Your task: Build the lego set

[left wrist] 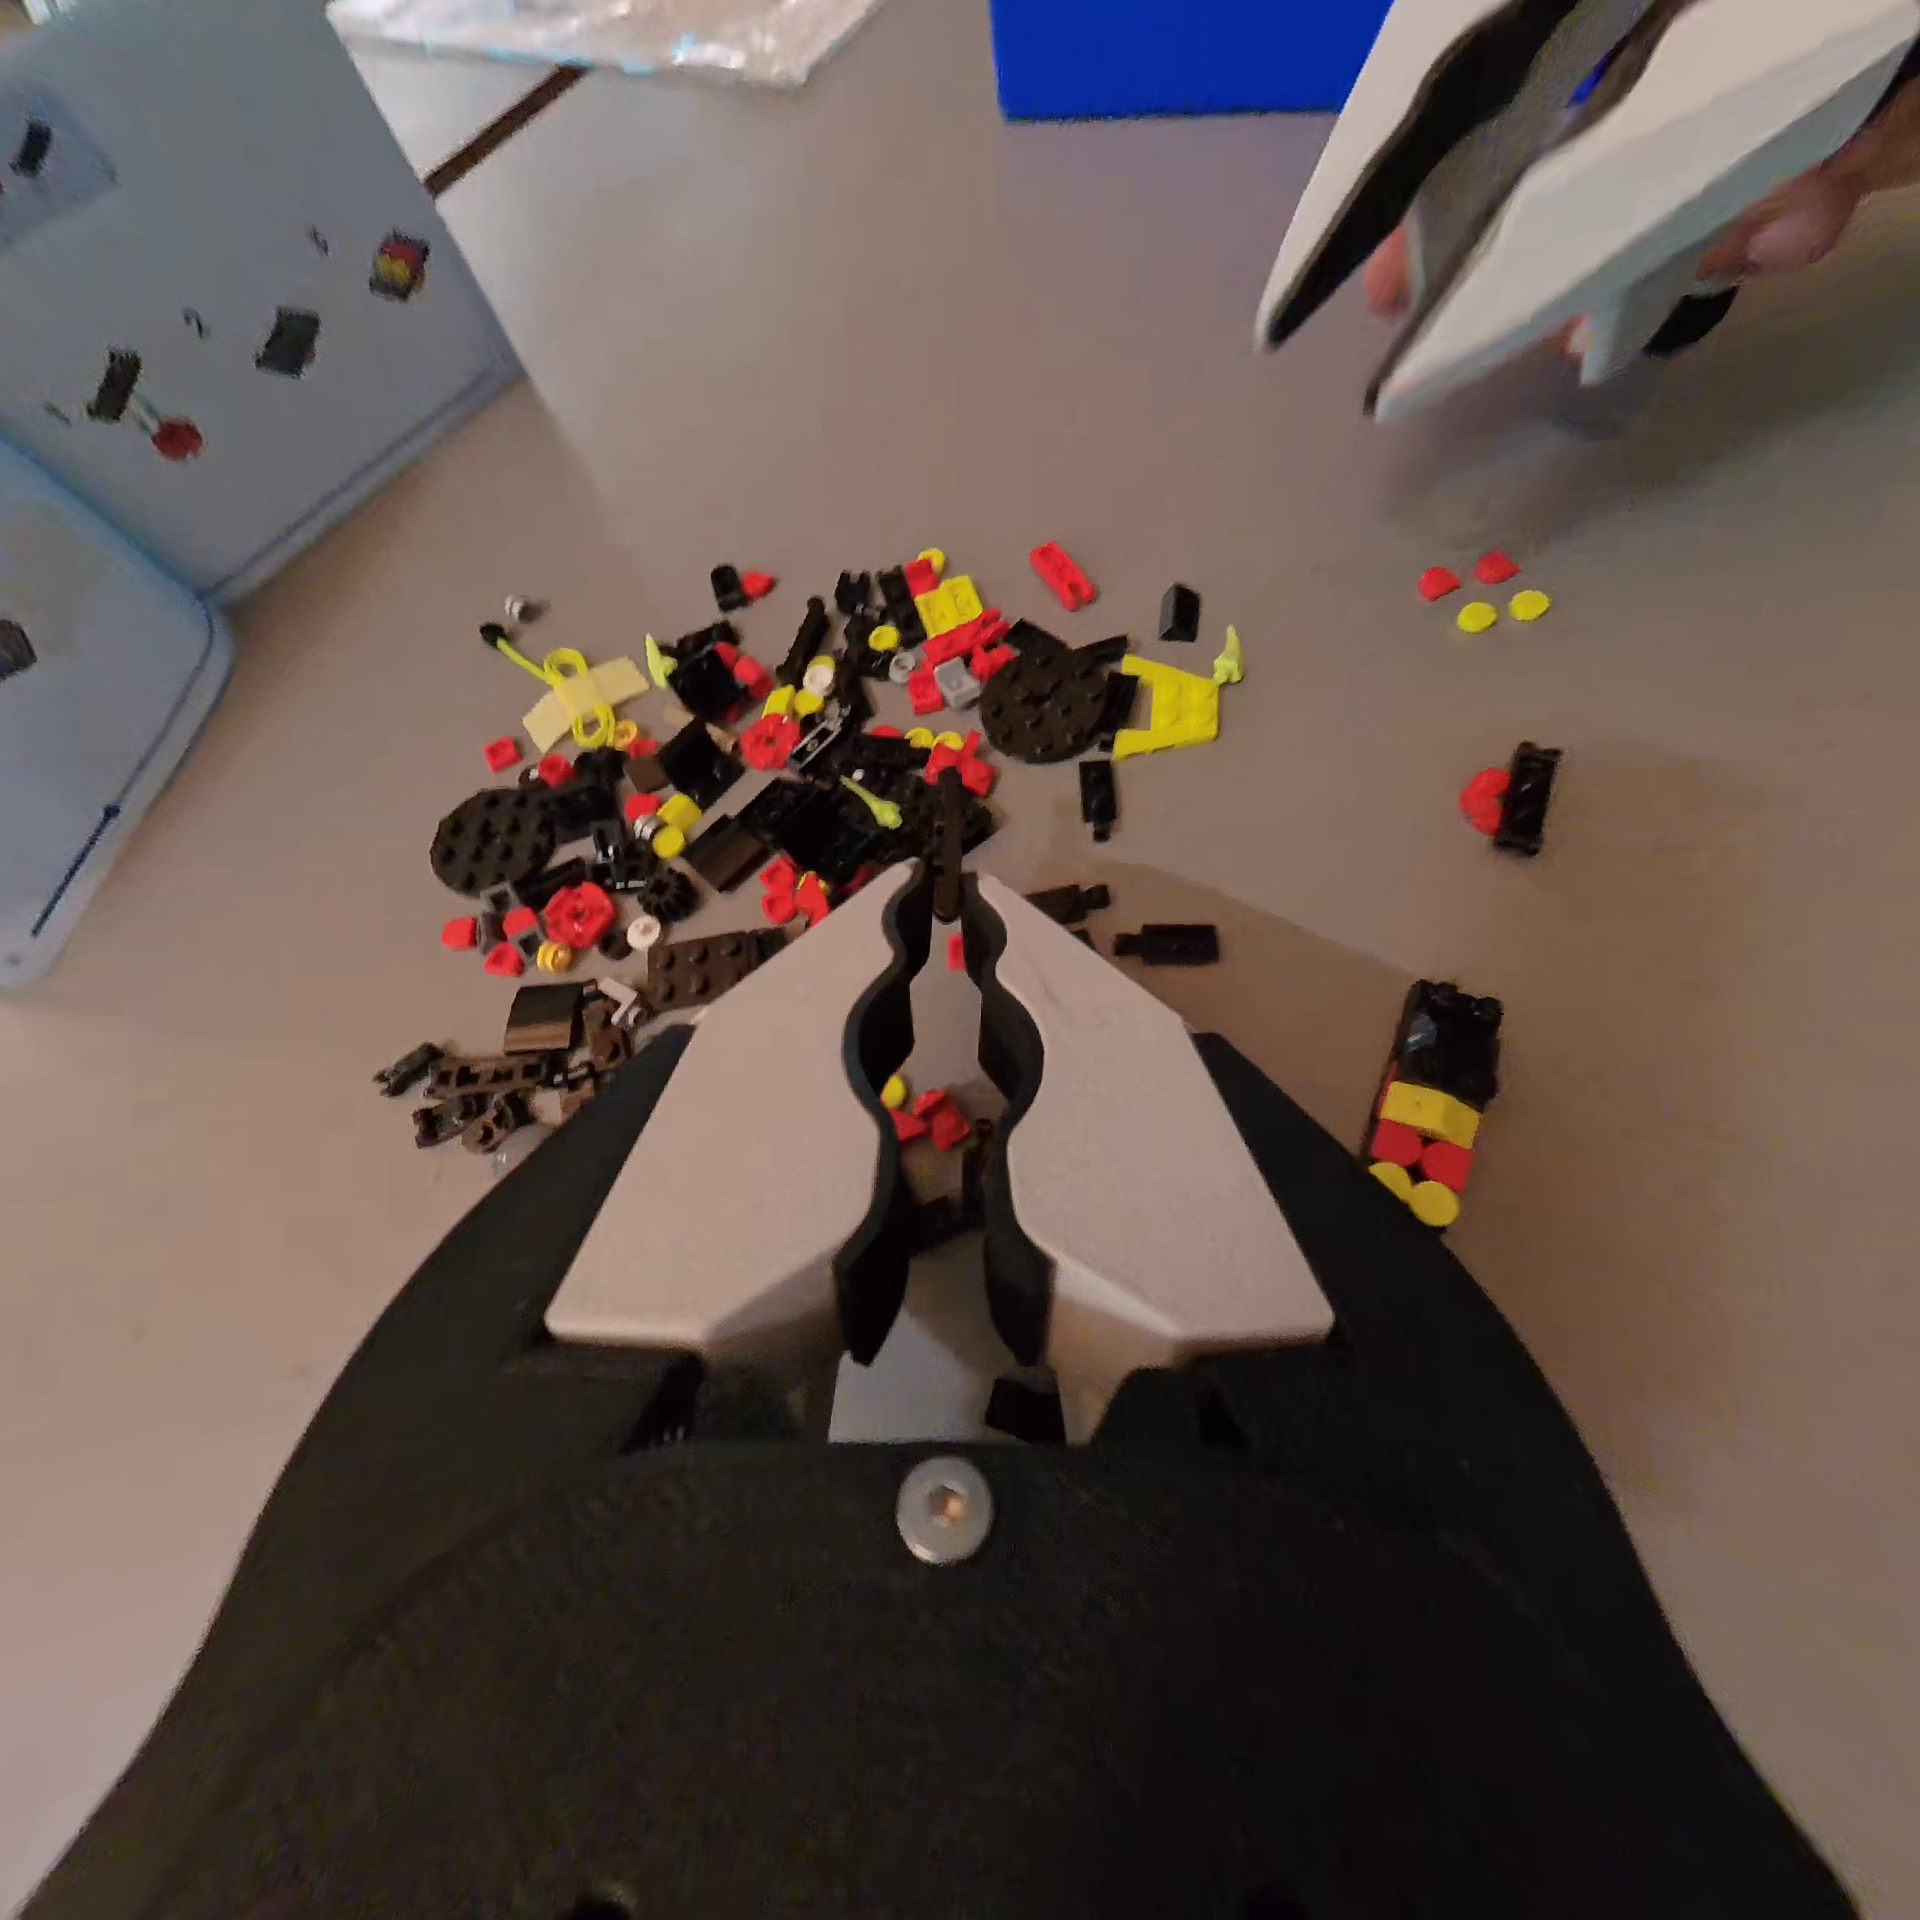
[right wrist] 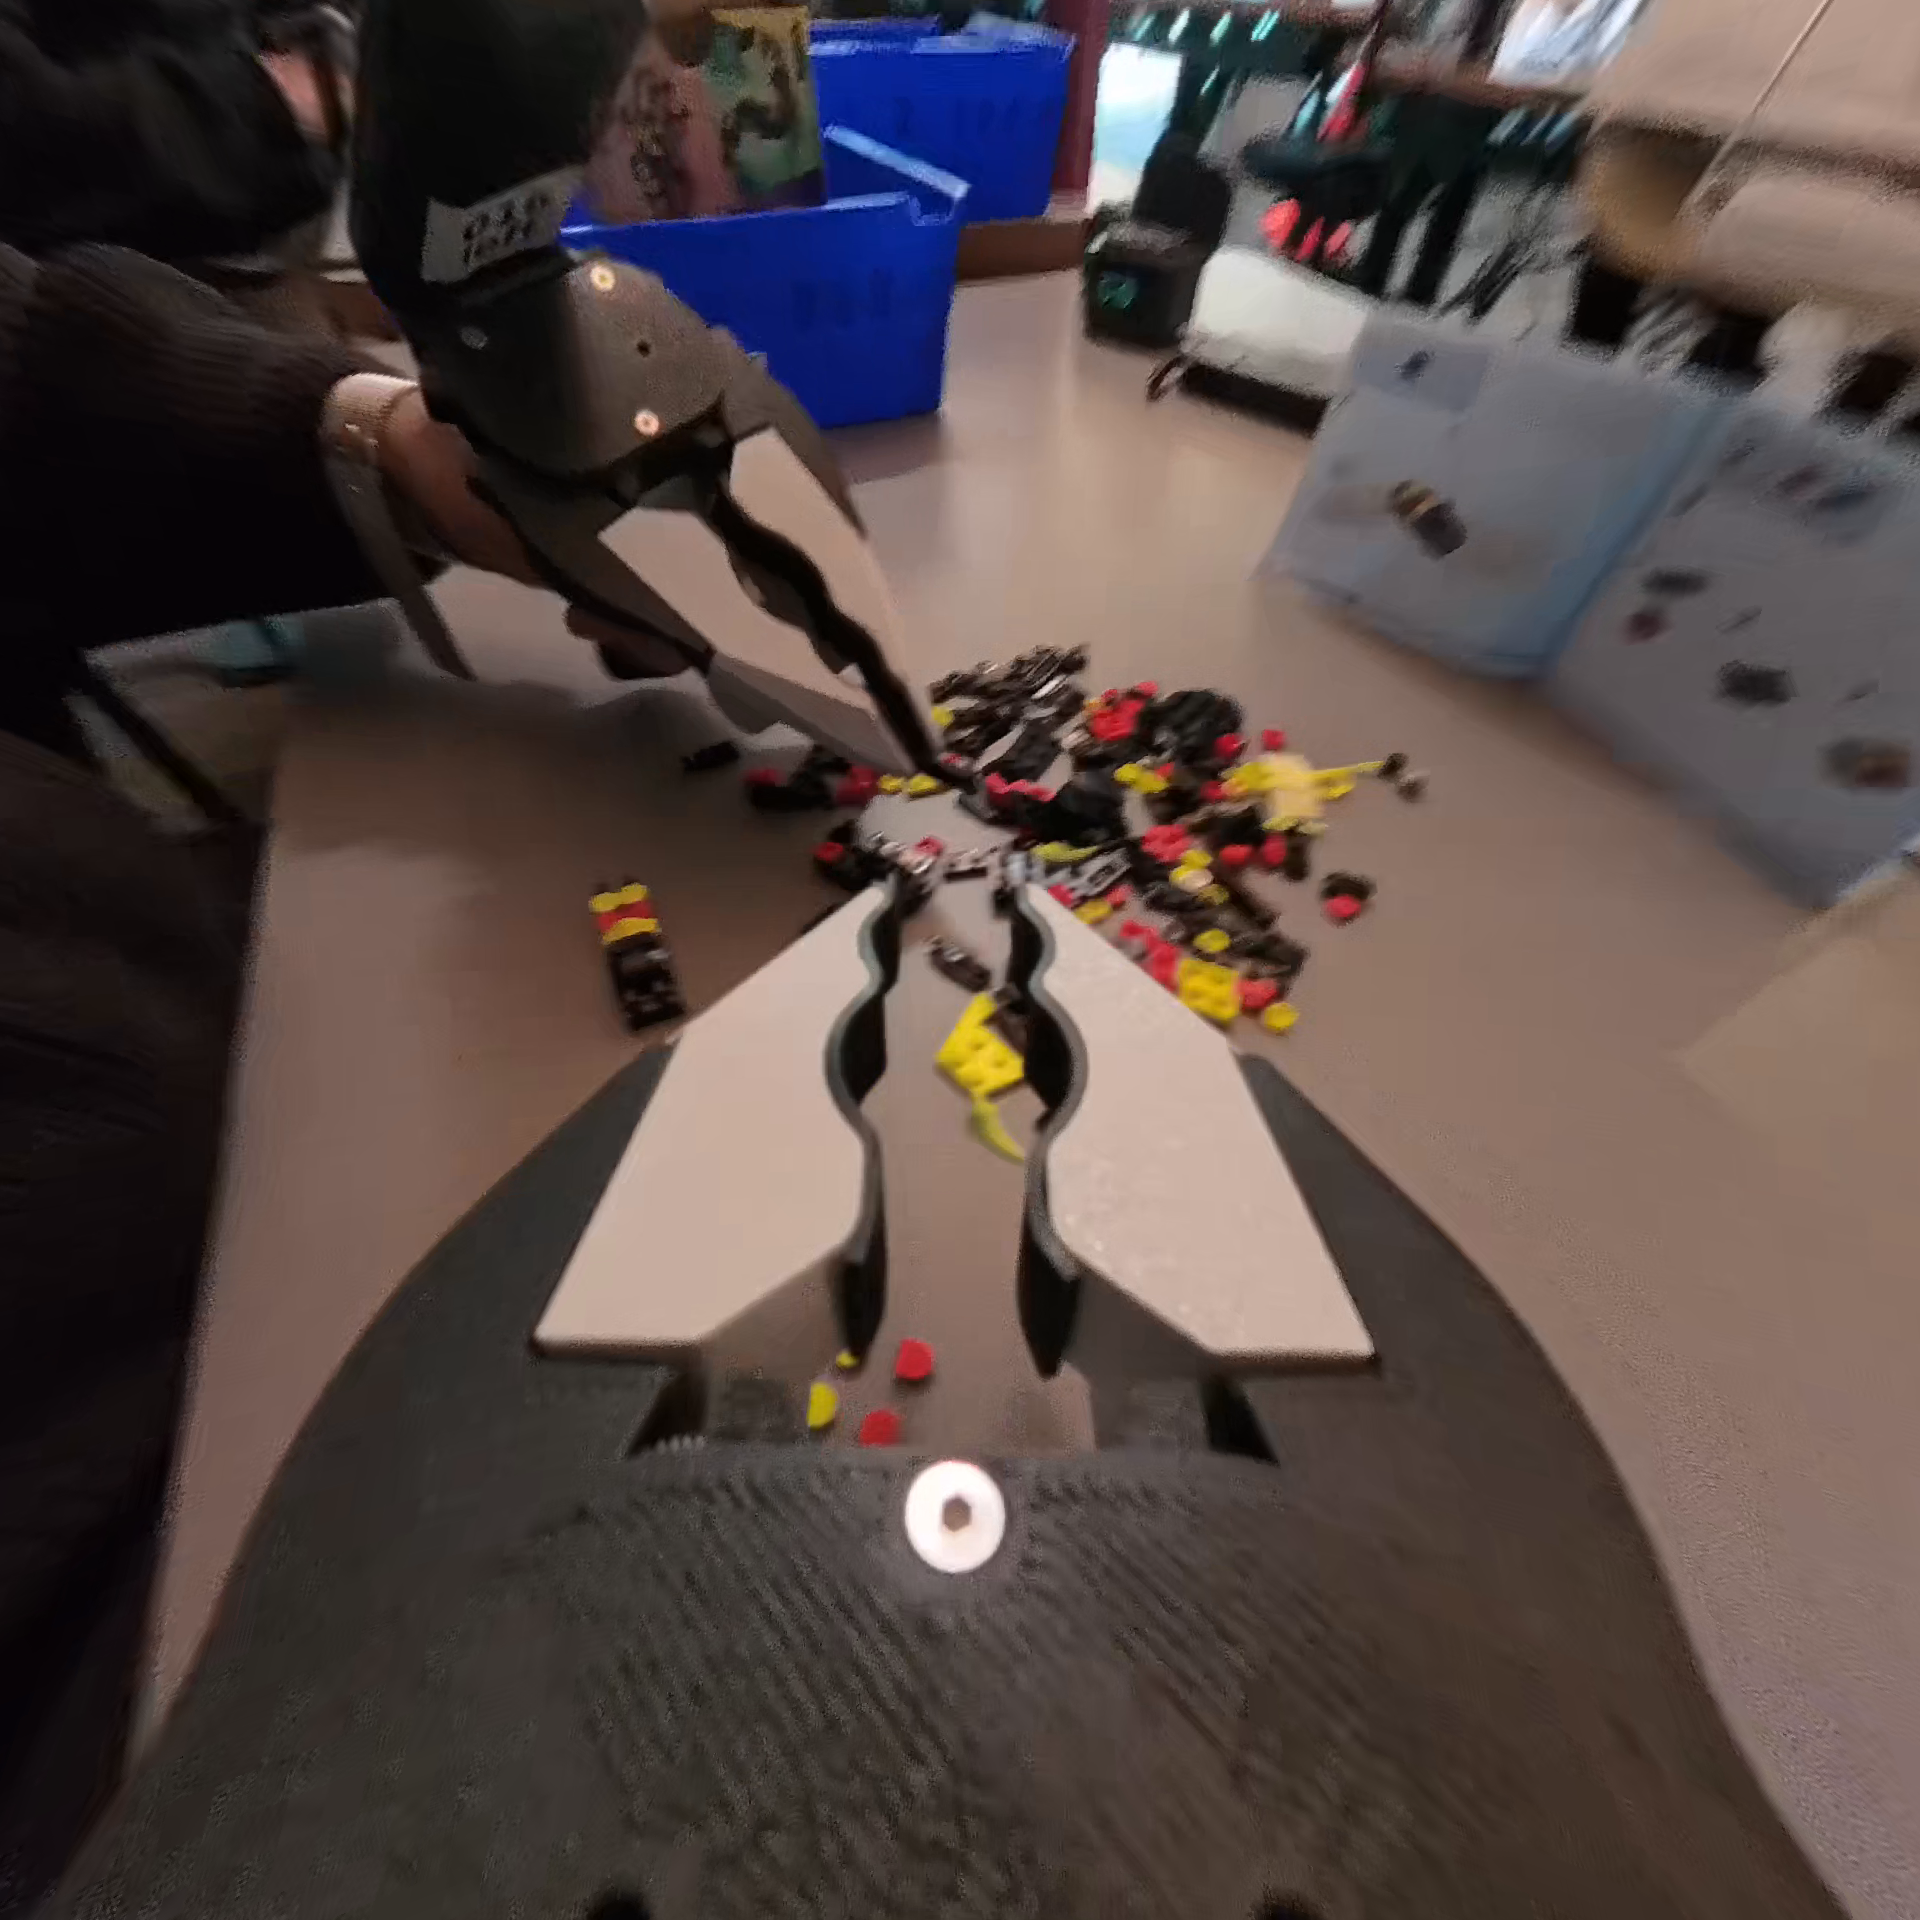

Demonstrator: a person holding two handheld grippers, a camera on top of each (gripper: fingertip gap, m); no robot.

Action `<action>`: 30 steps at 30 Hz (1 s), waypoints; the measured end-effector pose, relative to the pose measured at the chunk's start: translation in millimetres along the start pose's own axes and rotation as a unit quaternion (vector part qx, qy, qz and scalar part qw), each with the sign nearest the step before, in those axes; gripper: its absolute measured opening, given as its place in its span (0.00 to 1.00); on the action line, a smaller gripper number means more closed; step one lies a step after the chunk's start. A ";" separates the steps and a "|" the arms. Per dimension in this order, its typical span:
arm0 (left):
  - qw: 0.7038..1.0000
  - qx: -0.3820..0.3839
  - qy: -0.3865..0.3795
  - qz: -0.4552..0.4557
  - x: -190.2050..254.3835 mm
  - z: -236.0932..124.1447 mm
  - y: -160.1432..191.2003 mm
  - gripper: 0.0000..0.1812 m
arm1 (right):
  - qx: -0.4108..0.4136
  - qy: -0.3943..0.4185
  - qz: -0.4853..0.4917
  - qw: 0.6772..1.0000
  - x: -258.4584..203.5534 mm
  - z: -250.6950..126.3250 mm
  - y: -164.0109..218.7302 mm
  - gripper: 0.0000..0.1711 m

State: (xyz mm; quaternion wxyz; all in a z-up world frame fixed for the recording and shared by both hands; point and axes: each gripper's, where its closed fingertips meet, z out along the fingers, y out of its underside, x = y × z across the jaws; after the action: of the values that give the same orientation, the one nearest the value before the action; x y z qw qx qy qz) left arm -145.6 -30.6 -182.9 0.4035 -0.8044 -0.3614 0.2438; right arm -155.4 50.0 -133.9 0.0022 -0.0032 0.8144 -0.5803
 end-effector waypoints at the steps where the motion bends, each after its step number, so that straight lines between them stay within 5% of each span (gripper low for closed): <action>1: 1.000 0.009 0.005 0.005 3.1 -1.3 -3.6 0.02 | -0.016 -0.024 0.028 0.999 -4.8 2.8 6.3 0.15; 4: 0.998 0.034 0.039 0.026 19.4 -6.0 -13.0 0.02 | -0.057 -0.071 0.092 0.992 -15.1 10.6 22.2 0.24; 16: 0.984 0.056 0.113 0.125 80.3 -15.5 -24.1 0.02 | -0.029 -0.150 0.189 0.970 -45.6 13.8 1.7 0.27; 30: 0.972 0.070 0.105 0.197 91.7 -17.7 -23.4 0.02 | -0.085 -0.250 0.283 0.922 -74.3 16.0 13.3 0.18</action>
State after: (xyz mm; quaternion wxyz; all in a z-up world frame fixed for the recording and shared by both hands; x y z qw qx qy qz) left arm -85.7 42.1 -162.9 0.4382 -0.8508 -0.1333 0.2574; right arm -81.0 39.8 -151.7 0.3702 0.0824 0.8006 -0.4639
